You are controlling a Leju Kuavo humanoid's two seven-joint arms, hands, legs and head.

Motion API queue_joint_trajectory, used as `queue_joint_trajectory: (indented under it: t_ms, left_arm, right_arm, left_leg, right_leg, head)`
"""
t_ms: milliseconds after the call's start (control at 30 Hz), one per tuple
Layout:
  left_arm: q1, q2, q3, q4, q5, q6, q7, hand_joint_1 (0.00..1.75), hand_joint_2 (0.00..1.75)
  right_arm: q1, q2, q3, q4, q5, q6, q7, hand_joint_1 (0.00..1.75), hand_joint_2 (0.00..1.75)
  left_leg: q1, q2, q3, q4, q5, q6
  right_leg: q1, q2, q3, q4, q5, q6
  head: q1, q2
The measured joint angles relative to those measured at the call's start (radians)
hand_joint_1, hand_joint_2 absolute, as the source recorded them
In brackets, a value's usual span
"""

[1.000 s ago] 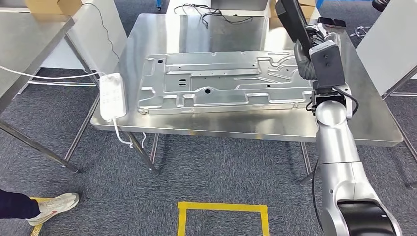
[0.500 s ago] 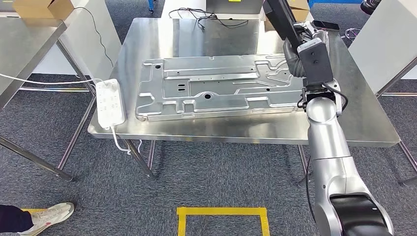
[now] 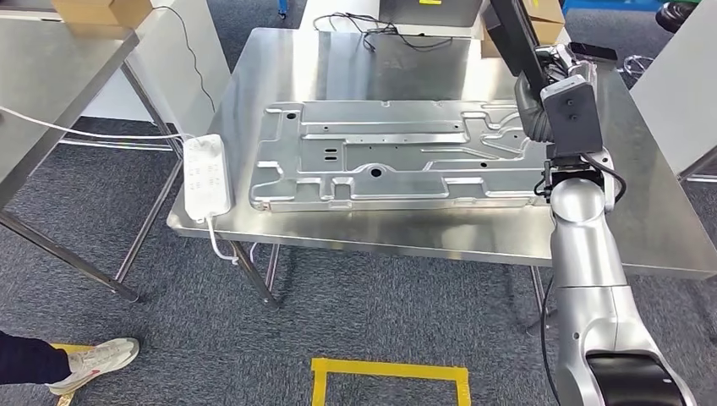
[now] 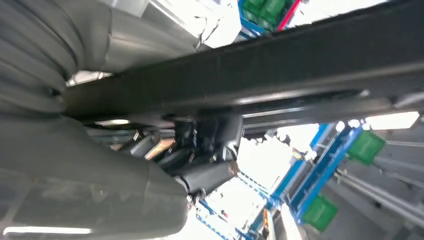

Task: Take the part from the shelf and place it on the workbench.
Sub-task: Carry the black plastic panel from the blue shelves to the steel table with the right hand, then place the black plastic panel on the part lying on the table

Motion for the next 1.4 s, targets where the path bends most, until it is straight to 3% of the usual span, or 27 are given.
queue_joint_trajectory:
  t_ms: [67, 100, 200, 233, 267, 300, 367, 400, 433, 567, 633, 700, 767, 800, 867, 900, 933, 1000, 1100, 1167, 1233, 1267, 1300, 1333, 1400]
  left_arm:
    - [0.000, 0.000, 0.000, 0.000, 0.000, 0.000, 0.000, 0.00, 1.75]
    - [0.000, 0.000, 0.000, 0.000, 0.000, 0.000, 0.000, 0.00, 1.75]
    - [0.000, 0.000, 0.000, 0.000, 0.000, 0.000, -0.001, 0.00, 1.75]
    - [0.000, 0.000, 0.000, 0.000, 0.000, 0.000, -0.002, 0.00, 1.75]
    - [-0.001, 0.000, 0.000, 0.000, 0.000, 0.000, -0.003, 0.00, 1.75]
    - [-0.002, 0.000, 0.000, 0.000, 0.000, 0.000, -0.003, 0.00, 1.75]
    - [-0.001, 0.000, 0.000, 0.000, 0.000, 0.000, -0.002, 0.00, 1.75]
    - [0.000, 0.000, 0.000, 0.000, 0.000, 0.000, -0.001, 0.00, 1.75]
    - [0.000, -0.001, 0.000, 0.000, 0.000, 0.000, -0.001, 0.00, 1.75]
    - [0.000, -0.001, 0.000, 0.000, 0.000, -0.003, 0.000, 0.00, 1.75]
    - [-0.001, -0.002, -0.001, 0.000, -0.001, -0.004, 0.000, 0.00, 1.75]
    - [-0.001, -0.002, -0.001, 0.000, -0.001, -0.005, -0.001, 0.00, 1.75]
    - [-0.001, -0.002, -0.001, 0.000, -0.002, -0.006, 0.000, 0.00, 1.75]
    - [-0.001, -0.002, -0.001, 0.000, -0.002, -0.006, 0.000, 0.00, 1.75]
    - [-0.001, -0.003, -0.001, 0.000, -0.002, -0.006, 0.000, 0.00, 1.75]
    - [-0.001, -0.004, -0.001, 0.000, -0.003, -0.006, -0.001, 0.00, 1.75]
    - [-0.002, -0.004, -0.001, 0.000, -0.003, -0.006, -0.001, 0.00, 1.75]
    - [-0.003, -0.005, -0.001, 0.000, -0.003, -0.006, 0.000, 0.00, 1.75]
    - [-0.003, -0.005, -0.001, 0.000, -0.003, -0.006, 0.000, 0.00, 1.75]
    - [-0.003, -0.005, -0.001, 0.000, -0.003, -0.006, -0.001, 0.00, 1.75]
    - [-0.002, -0.005, -0.001, 0.000, -0.003, -0.006, -0.001, 0.00, 1.75]
    - [-0.002, -0.005, -0.001, 0.000, -0.003, -0.006, -0.001, 0.00, 1.75]
    - [-0.003, -0.005, -0.001, 0.000, -0.003, -0.006, -0.002, 0.00, 1.75]
    - [-0.003, -0.005, -0.001, 0.000, -0.003, -0.006, -0.003, 0.00, 1.75]
    - [-0.003, -0.005, -0.001, 0.000, -0.003, -0.007, -0.005, 0.00, 1.75]
  right_arm:
    - [0.001, 0.000, 0.000, 0.000, 0.000, 0.000, 0.000, 1.75, 1.75]
    - [0.000, 0.000, -0.001, -0.001, 0.000, 0.000, 0.000, 1.75, 1.75]
    - [0.001, 0.000, -0.002, -0.001, 0.000, 0.000, -0.001, 1.75, 1.75]
    - [0.002, 0.000, -0.002, -0.001, 0.000, 0.000, -0.001, 1.75, 1.75]
    - [0.003, 0.000, -0.002, -0.001, 0.000, 0.000, 0.000, 1.75, 1.75]
    - [0.004, 0.000, -0.002, -0.001, 0.000, 0.000, 0.000, 1.75, 1.75]
    - [0.004, 0.000, -0.002, -0.001, 0.000, 0.000, 0.000, 1.75, 1.75]
    - [0.003, 0.000, -0.002, -0.001, 0.000, 0.000, 0.000, 1.75, 1.75]
    - [0.002, 0.000, -0.003, -0.001, 0.000, 0.000, 0.000, 1.75, 1.75]
    - [0.004, 0.000, -0.003, -0.001, 0.000, 0.000, -0.001, 1.75, 1.75]
    - [0.001, -0.001, -0.004, -0.002, 0.001, -0.002, -0.002, 1.75, 1.75]
    - [0.003, -0.002, -0.004, -0.002, 0.001, -0.003, -0.003, 1.75, 1.75]
    - [0.010, -0.002, -0.005, -0.002, 0.002, -0.004, -0.003, 1.75, 1.75]
    - [0.013, -0.003, -0.005, -0.002, 0.002, -0.004, -0.003, 1.75, 1.75]
    - [0.014, -0.003, -0.005, -0.002, 0.003, -0.004, -0.003, 1.75, 1.75]
    - [0.013, -0.003, -0.005, -0.002, 0.003, -0.004, -0.003, 1.75, 1.75]
    - [0.012, -0.003, -0.006, -0.002, 0.003, -0.004, -0.003, 1.75, 1.75]
    - [0.013, -0.004, -0.006, -0.002, 0.003, -0.005, -0.003, 1.75, 1.75]
    - [0.016, -0.003, -0.006, -0.003, 0.004, -0.007, -0.004, 1.75, 1.75]
    - [0.016, -0.003, -0.006, -0.003, 0.005, -0.008, -0.005, 1.75, 1.75]
    - [0.019, -0.003, -0.005, -0.003, 0.005, -0.009, -0.006, 1.75, 1.75]
    - [0.021, -0.003, -0.005, -0.003, 0.005, -0.009, -0.006, 1.75, 1.75]
    - [0.022, -0.003, -0.005, -0.003, 0.005, -0.009, -0.006, 1.75, 1.75]
    - [0.022, -0.002, -0.005, -0.003, 0.006, -0.009, -0.006, 1.75, 1.75]
    - [0.023, -0.002, -0.005, -0.003, 0.006, -0.010, -0.007, 1.75, 1.75]
  left_leg:
    - [-0.001, 0.004, -0.001, 0.012, -0.011, -0.009]
    - [-0.001, 0.005, -0.014, 0.043, -0.028, -0.013]
    - [0.004, 0.007, -0.105, 0.228, -0.100, -0.018]
    - [0.006, 0.007, -0.129, 0.269, -0.106, -0.019]
    - [0.009, 0.008, -0.137, 0.275, -0.093, -0.020]
    - [0.011, 0.008, -0.126, 0.245, -0.065, -0.021]
    - [0.015, 0.009, -0.069, 0.114, 0.008, -0.022]
    - [0.015, 0.008, -0.045, 0.057, 0.027, -0.022]
    - [0.014, 0.008, -0.030, 0.022, 0.035, -0.022]
    - [0.011, 0.003, -0.024, 0.004, 0.027, -0.004]
    - [0.014, 0.003, -0.020, -0.001, 0.026, 0.006]
    - [0.014, 0.004, -0.018, -0.001, 0.022, 0.012]
    - [0.014, 0.004, -0.014, -0.001, 0.017, 0.015]
    - [0.014, 0.004, -0.009, -0.001, 0.014, 0.015]
    - [0.014, 0.002, 0.004, -0.001, 0.003, 0.011]
    - [0.012, 0.001, 0.010, 0.000, -0.002, 0.007]
    - [0.011, 0.000, 0.012, 0.001, -0.006, 0.002]
    - [0.008, 0.000, 0.012, -0.002, -0.007, -0.006]
    - [0.007, 0.005, 0.009, 0.014, -0.021, -0.017]
    - [0.008, 0.007, -0.036, 0.113, -0.066, -0.021]
    - [0.008, 0.008, -0.105, 0.244, -0.109, -0.022]
    - [0.009, 0.008, -0.126, 0.275, -0.108, -0.022]
    - [0.009, 0.008, -0.128, 0.267, -0.088, -0.022]
    - [0.010, 0.008, -0.112, 0.220, -0.051, -0.022]
    - [0.010, 0.008, -0.057, 0.085, 0.020, -0.020]
  right_leg:
    - [-0.009, 0.000, 0.006, -0.004, -0.001, -0.007]
    - [-0.013, -0.001, 0.011, -0.007, -0.002, -0.012]
    - [-0.016, -0.003, 0.023, -0.009, -0.010, -0.023]
    - [-0.016, -0.003, 0.027, -0.009, -0.013, -0.024]
    - [-0.017, -0.003, 0.032, -0.008, -0.016, -0.023]
    - [-0.019, -0.002, 0.038, -0.008, -0.020, -0.021]
    - [-0.022, 0.000, 0.051, -0.007, -0.031, -0.010]
    - [-0.021, 0.001, 0.054, -0.005, -0.036, -0.004]
    - [-0.021, 0.001, 0.056, -0.005, -0.038, 0.002]
    - [-0.022, 0.000, 0.054, -0.009, -0.044, 0.021]
    - [-0.020, 0.000, 0.018, 0.060, -0.082, 0.024]
    - [-0.016, -0.001, -0.057, 0.195, -0.133, 0.024]
    - [-0.014, -0.001, -0.112, 0.274, -0.137, 0.024]
    - [-0.014, -0.001, -0.114, 0.259, -0.110, 0.024]
    - [-0.014, -0.001, -0.070, 0.139, -0.027, 0.021]
    - [-0.011, -0.001, -0.041, 0.077, 0.004, 0.018]
    - [-0.009, -0.001, -0.020, 0.033, 0.015, 0.016]
    - [-0.003, 0.000, -0.003, 0.005, 0.006, 0.011]
    - [-0.013, 0.001, 0.006, -0.004, 0.000, -0.002]
    - [-0.018, -0.002, 0.016, -0.007, -0.005, -0.015]
    - [-0.017, -0.003, 0.023, -0.007, -0.011, -0.022]
    - [-0.016, -0.002, 0.027, -0.007, -0.013, -0.023]
    - [-0.017, -0.002, 0.032, -0.007, -0.017, -0.023]
    - [-0.017, -0.001, 0.039, -0.007, -0.021, -0.020]
    - [-0.017, 0.000, 0.052, -0.006, -0.031, -0.011]
  head:
    - [-0.008, 0.000]
    - [-0.014, 0.000]
    - [-0.034, 0.000]
    - [-0.037, 0.000]
    - [-0.040, 0.000]
    - [-0.041, 0.000]
    - [-0.045, 0.000]
    - [-0.047, 0.000]
    - [-0.049, 0.000]
    - [-0.047, 0.000]
    - [-0.039, 0.000]
    - [-0.026, 0.000]
    - [-0.017, 0.000]
    - [-0.012, 0.000]
    - [-0.002, 0.000]
    - [0.002, 0.000]
    - [0.006, 0.000]
    - [0.005, 0.000]
    - [-0.009, 0.000]
    - [-0.024, 0.000]
    - [-0.035, 0.000]
    - [-0.038, 0.000]
    - [-0.040, 0.000]
    - [-0.042, 0.000]
    - [-0.046, 0.000]
